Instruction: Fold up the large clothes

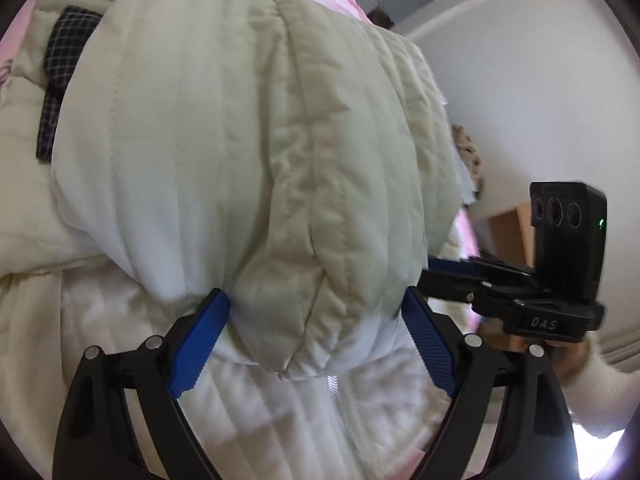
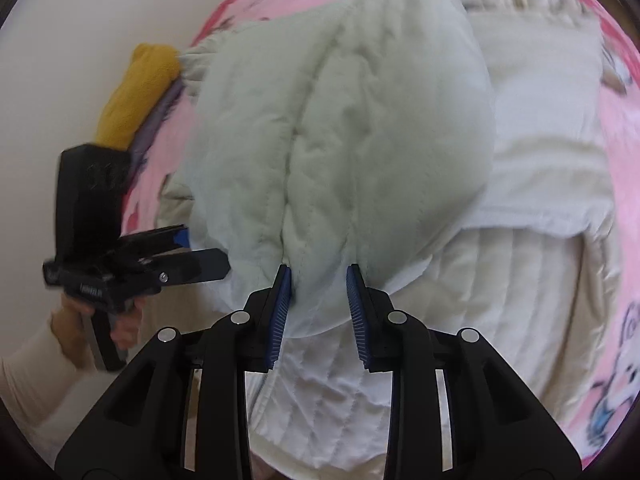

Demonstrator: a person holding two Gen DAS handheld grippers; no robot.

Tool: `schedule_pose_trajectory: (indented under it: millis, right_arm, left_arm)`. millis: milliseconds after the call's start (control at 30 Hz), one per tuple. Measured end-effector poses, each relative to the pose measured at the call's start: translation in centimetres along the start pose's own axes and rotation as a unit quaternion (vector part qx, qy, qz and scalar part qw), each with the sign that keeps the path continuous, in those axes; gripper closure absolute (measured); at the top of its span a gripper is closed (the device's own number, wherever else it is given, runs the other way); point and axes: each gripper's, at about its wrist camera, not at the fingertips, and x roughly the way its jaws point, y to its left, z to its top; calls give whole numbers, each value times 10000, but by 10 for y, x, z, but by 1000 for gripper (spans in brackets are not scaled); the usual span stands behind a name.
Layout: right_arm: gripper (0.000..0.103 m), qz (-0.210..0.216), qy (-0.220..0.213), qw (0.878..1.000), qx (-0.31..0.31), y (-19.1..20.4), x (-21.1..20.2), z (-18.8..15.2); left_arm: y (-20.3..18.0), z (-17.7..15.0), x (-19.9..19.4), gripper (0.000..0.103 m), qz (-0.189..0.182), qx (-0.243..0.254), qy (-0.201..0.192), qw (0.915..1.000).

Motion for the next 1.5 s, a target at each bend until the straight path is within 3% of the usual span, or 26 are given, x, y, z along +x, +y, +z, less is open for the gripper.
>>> schedule_pose_trajectory:
  millis: [133, 267, 367, 467, 600, 700, 767, 867, 933, 1033, 1133, 1500]
  right_arm:
    - [79, -441, -106, 9982, -398, 7, 19, -10]
    - [78, -330, -79, 9993, -150, 2, 23, -5]
    - [66, -24, -242, 9996, -166, 10, 1, -3]
    - [59, 406, -787, 9958, -232, 19, -38, -5]
    - [57, 349, -1727, 9827, -565, 32, -83, -1]
    - [71, 84, -2163, 9721, -900, 39, -92, 11]
    - [72, -289, -2032, 9726, -1094, 42, -83, 24]
    - [73, -880, -1870, 9735, -975, 34, -61, 33]
    - [77, -1153, -1509, 9791, -731, 22, -45, 42]
    - [83, -1574, -1312, 9756, -782, 17, -27, 30]
    - [83, -1955, -1116, 9704, -881, 16, -11, 24]
    - [83, -2118, -922, 9696, -813, -1, 15, 26]
  left_arm:
    - [-9, -13, 17, 12, 492, 349, -268, 9978]
    - [-17, -22, 17, 5, 501, 537, -541, 9958]
    - [-26, -28, -4, 5, 439, 385, -742, 9955]
    - [-29, -27, -33, 5, 274, 109, -941, 9951]
    - [-41, -19, -65, 5, 489, 159, -1140, 9922]
    - [-48, -12, -80, 5, 575, 137, -1438, 9878]
    - [-49, 1, -86, 5, 707, -56, -1547, 9854]
    - [-23, 20, -74, 5, 1043, -302, -1356, 9848]
    - [-1, 22, -57, 5, 1045, -490, -1087, 9874]
    - [19, 14, -35, 4, 1090, -581, -791, 9892]
    - [30, 9, -29, 5, 1060, -669, -792, 9890]
    - [22, 16, -16, 4, 1312, -469, -691, 9878]
